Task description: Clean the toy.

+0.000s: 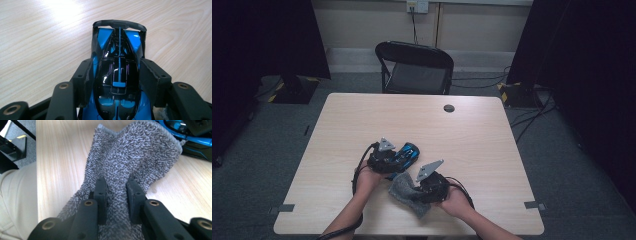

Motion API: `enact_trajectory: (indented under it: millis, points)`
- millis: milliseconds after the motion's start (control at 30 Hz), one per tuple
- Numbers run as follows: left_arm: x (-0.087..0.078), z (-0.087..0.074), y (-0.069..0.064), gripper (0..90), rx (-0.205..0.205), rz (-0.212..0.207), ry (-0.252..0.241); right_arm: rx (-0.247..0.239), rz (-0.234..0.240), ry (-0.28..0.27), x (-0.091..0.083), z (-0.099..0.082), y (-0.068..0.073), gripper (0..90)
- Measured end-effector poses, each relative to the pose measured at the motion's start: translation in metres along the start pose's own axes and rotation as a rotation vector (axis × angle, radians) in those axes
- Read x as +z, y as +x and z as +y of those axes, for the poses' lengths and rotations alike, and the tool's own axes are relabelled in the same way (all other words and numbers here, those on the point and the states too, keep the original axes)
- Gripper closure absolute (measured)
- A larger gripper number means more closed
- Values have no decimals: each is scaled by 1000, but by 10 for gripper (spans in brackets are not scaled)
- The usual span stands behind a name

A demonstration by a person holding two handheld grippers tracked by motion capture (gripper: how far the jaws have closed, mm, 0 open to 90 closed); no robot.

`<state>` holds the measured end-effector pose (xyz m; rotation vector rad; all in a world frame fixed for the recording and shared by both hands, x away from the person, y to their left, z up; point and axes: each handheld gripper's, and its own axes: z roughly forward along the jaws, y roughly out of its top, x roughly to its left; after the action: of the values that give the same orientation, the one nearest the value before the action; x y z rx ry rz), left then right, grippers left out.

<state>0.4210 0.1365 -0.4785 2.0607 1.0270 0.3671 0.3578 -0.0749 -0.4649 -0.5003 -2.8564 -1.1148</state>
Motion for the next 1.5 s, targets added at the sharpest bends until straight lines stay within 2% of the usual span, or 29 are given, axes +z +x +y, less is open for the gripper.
enact_trajectory:
  millis: [67, 133, 333, 567, 633, 733, 867, 900, 933, 967, 1033, 1133, 1167, 1233, 1300, 1333, 1400, 1433, 1500]
  points:
    - [-2, 1, -1, 436, 15, -6, -2, -8, -13, 3, -2, -2, -1, 688]
    - [-4, 4, -2, 417, 21, -11, -14, -7, -15, 2, -4, -4, -3, 689]
    - [-15, 11, -11, 411, 82, -46, -32, -11, -29, 16, -10, -10, -7, 696]
    - [-16, 9, -17, 411, 88, -79, -34, 9, -70, 20, -21, -19, -14, 678]
    - [-16, 9, -20, 419, 94, -105, -31, 23, -87, 13, -25, -23, -18, 633]
    - [-15, 10, -25, 425, 104, -148, -34, 61, -95, -14, -28, -27, -24, 449]
    - [-17, 13, -32, 401, 129, -201, -54, 91, -76, -44, -38, -34, -33, 374]
    - [-18, 14, -35, 393, 143, -217, -56, 92, -74, -59, -43, -35, -36, 356]
    - [-18, 15, -38, 380, 161, -242, -54, 108, -107, -88, -56, -38, -44, 322]
    - [-18, 16, -41, 380, 181, -261, -59, 108, -107, -88, -56, -38, -44, 322]
    - [-18, 18, -48, 372, 220, -284, -54, 156, -132, -114, -69, -43, -57, 287]
    - [-16, 19, -61, 353, 264, -331, -67, 216, -174, -137, -80, -50, -76, 287]
    - [-15, 19, -65, 350, 285, -356, -70, 218, -186, -142, -81, -51, -78, 287]
    - [-12, 18, -70, 343, 305, -376, -60, 229, -210, -149, -82, -54, -85, 287]
    - [-8, 16, -77, 341, 357, -405, -32, 248, -234, -145, -80, -57, -91, 287]
    - [-7, 15, -80, 347, 366, -410, -27, 263, -230, -146, -78, -59, -93, 288]
    - [-3, 13, -85, 381, 427, -398, 22, 271, -231, -143, -74, -62, -96, 289]
    - [-1, 11, -87, 392, 441, -399, 30, 275, -230, -138, -71, -63, -97, 289]
    - [3, 7, -88, 411, 434, -407, 56, 280, -229, -132, -67, -63, -98, 290]
